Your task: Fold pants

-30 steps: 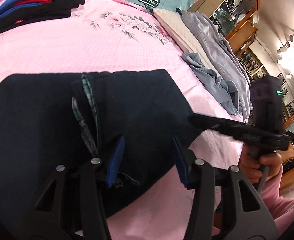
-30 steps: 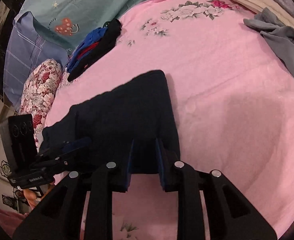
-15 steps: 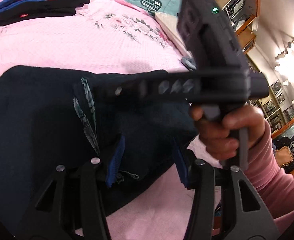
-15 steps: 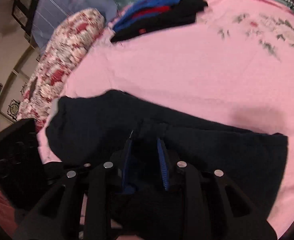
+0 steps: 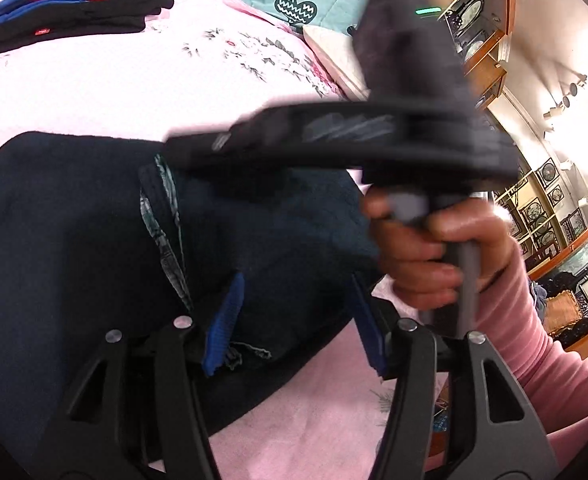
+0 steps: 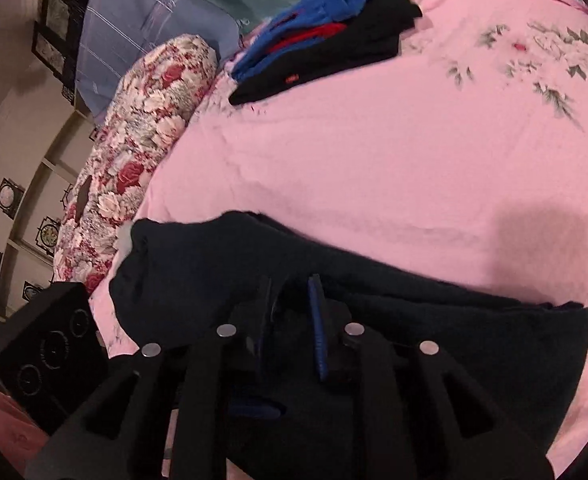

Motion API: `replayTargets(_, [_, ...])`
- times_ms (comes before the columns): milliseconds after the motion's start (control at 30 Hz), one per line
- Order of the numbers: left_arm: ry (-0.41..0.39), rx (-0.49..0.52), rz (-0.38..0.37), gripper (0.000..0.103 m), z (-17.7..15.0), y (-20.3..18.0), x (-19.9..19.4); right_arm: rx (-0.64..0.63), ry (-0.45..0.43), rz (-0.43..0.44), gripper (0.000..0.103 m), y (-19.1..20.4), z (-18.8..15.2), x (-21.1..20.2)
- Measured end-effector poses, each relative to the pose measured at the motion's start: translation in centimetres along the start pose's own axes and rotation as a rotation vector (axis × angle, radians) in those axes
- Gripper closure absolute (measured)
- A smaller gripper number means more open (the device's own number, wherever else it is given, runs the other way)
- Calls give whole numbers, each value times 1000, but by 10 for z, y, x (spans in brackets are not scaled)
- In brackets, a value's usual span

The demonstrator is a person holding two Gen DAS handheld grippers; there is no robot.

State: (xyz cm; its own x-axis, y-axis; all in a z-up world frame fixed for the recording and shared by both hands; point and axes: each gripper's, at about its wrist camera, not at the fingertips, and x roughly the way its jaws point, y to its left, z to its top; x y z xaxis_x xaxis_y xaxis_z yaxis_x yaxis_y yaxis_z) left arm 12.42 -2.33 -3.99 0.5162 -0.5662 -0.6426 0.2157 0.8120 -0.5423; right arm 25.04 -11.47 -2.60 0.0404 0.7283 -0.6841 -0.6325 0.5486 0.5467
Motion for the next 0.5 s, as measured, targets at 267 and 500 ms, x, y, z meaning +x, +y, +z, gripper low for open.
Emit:
replayTargets(267, [-1,-12,-19,46,1,2,0,94,-89,20,78,-24,5,-21])
replayTargets(500, [-23,-10,-5,45,1,1,-6,284,-187,-91,75,-67,-44,-71])
